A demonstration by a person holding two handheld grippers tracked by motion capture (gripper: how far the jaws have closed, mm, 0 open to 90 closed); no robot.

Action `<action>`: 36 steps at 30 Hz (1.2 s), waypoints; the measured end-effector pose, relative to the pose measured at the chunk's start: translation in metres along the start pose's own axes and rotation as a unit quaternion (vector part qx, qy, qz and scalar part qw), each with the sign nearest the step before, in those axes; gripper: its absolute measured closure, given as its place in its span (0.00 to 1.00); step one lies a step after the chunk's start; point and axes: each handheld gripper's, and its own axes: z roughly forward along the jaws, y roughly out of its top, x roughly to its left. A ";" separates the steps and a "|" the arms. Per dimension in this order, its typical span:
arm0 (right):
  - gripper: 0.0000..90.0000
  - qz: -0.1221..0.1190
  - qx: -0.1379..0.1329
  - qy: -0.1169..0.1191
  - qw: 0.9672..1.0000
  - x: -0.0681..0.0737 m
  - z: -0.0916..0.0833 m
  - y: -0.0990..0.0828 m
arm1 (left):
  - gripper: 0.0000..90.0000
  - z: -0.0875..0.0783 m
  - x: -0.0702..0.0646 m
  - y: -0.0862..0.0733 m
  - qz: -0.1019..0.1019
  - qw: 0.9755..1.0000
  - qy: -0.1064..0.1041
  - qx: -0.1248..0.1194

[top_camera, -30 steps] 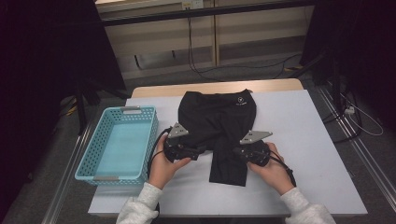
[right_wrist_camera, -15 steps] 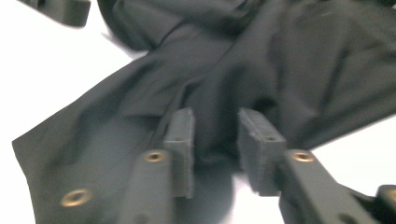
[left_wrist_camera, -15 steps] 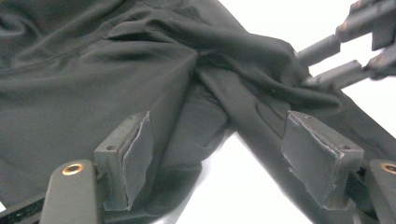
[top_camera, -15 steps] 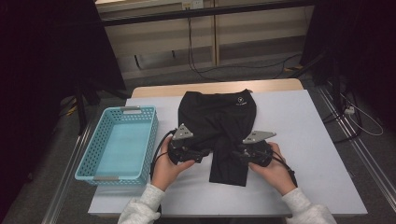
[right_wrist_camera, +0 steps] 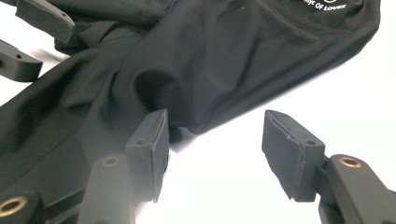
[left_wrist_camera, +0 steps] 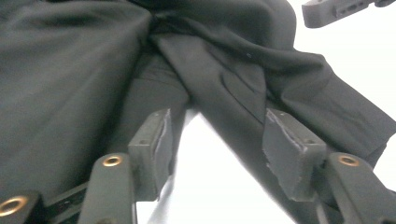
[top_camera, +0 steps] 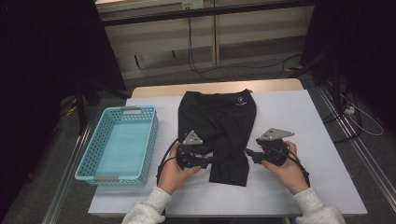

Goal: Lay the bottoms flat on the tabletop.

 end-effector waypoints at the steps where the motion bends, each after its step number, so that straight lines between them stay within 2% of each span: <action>1: 0.47 0.000 0.000 -0.001 1.000 0.000 0.000 0.000 | 0.49 0.002 0.000 -0.001 0.002 1.000 0.001 0.004; 4: 0.47 0.002 0.003 -0.001 1.000 -0.001 0.001 -0.002 | 0.52 0.006 -0.001 -0.004 0.003 1.000 0.005 0.008; 11: 0.45 -0.003 0.015 -0.006 1.000 -0.002 0.004 -0.005 | 0.63 0.012 -0.004 -0.006 -0.001 1.000 -0.011 0.020; 13: 0.44 0.000 0.017 -0.008 1.000 -0.003 0.005 -0.007 | 0.68 0.012 -0.003 -0.006 -0.015 1.000 -0.015 0.021; 17: 0.44 0.011 0.025 -0.008 1.000 -0.008 0.008 -0.009 | 0.86 0.012 -0.005 -0.006 -0.030 0.999 -0.026 0.030; 19: 0.44 0.013 0.025 -0.011 1.000 -0.010 0.009 -0.009 | 0.97 0.012 -0.005 -0.005 -0.048 0.997 -0.043 0.041; 20: 0.44 0.014 0.023 -0.012 1.000 -0.011 0.010 -0.009 | 0.99 0.012 -0.005 -0.005 -0.049 0.997 -0.046 0.042; 22: 0.44 0.015 0.024 -0.012 1.000 -0.012 0.011 -0.009 | 1.00 0.011 -0.006 -0.004 -0.050 0.997 -0.042 0.047; 25: 0.44 0.020 0.021 -0.018 0.999 -0.015 0.011 -0.008 | 1.00 0.008 -0.005 -0.003 -0.059 0.996 -0.051 0.048; 29: 0.43 0.027 0.020 -0.024 0.999 -0.019 0.012 -0.007 | 1.00 -0.009 0.005 0.000 -0.076 0.996 -0.046 0.029; 32: 0.43 0.030 0.017 -0.027 0.999 -0.020 0.014 -0.007 | 1.00 -0.018 0.012 -0.001 -0.088 0.995 -0.046 0.023; 36: 0.44 0.038 0.016 -0.031 0.999 -0.020 0.020 -0.004 | 1.00 -0.018 0.015 -0.006 -0.092 0.994 -0.044 0.029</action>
